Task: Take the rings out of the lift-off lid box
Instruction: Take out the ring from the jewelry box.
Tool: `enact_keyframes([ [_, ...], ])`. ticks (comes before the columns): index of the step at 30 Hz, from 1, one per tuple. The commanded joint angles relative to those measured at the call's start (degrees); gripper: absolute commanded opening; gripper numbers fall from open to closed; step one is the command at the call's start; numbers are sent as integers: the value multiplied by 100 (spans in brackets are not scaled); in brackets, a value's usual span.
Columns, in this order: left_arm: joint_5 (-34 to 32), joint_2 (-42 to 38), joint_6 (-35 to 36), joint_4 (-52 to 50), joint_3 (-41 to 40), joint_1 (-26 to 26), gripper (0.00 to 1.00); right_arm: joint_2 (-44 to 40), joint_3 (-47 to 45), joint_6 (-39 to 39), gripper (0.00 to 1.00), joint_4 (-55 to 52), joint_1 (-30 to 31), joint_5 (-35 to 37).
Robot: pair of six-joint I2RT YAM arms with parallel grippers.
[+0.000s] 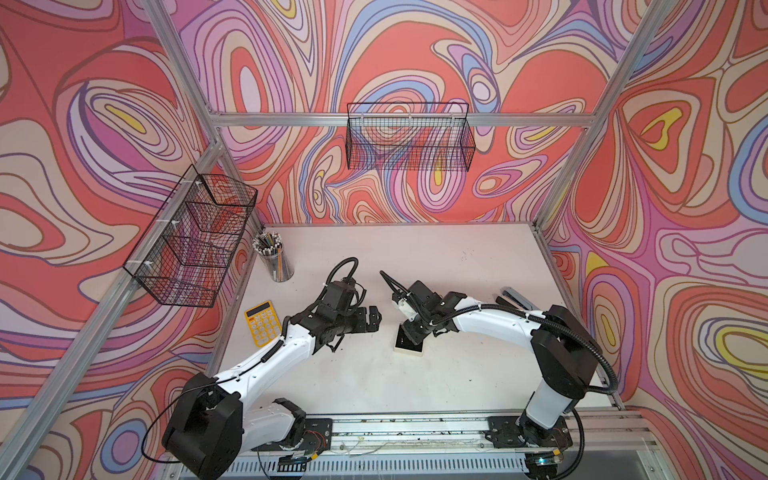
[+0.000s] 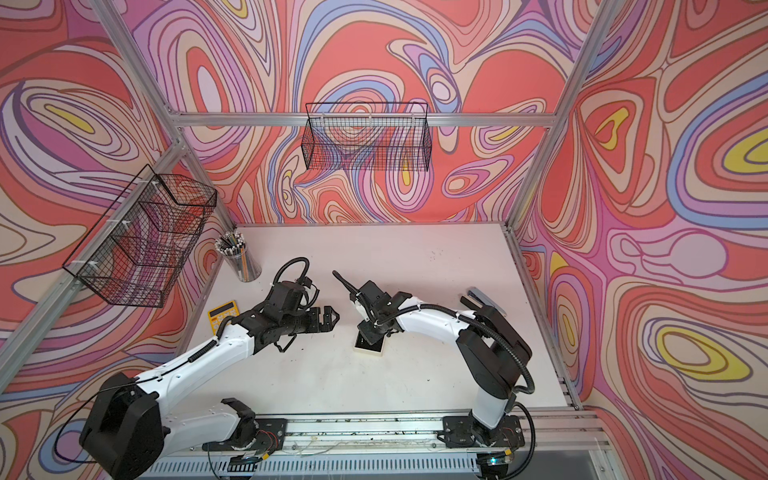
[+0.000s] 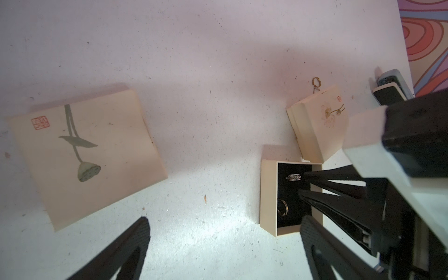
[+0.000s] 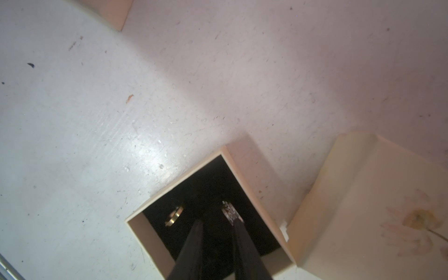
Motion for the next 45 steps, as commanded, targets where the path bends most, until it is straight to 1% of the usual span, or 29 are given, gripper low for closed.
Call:
enact_keyframes([
  [1,-4,16,-36,29,19,32,100,10,-110,-193,23,24,-46,13],
  [23,61,95,-77,57,28,26,100,151,-131,-226,21,139,-86,83],
  [24,61,95,-77,53,28,28,100,310,-109,-231,21,136,-89,90],
  [29,39,115,-69,32,52,32,100,466,-70,-246,19,44,-84,204],
  [33,41,144,-68,45,54,27,100,441,-85,-222,19,48,-84,263],
  [35,53,165,-79,55,54,31,100,409,-82,-189,17,87,-90,206],
  [45,97,192,-90,54,80,31,100,221,-74,-91,17,221,-84,72],
])
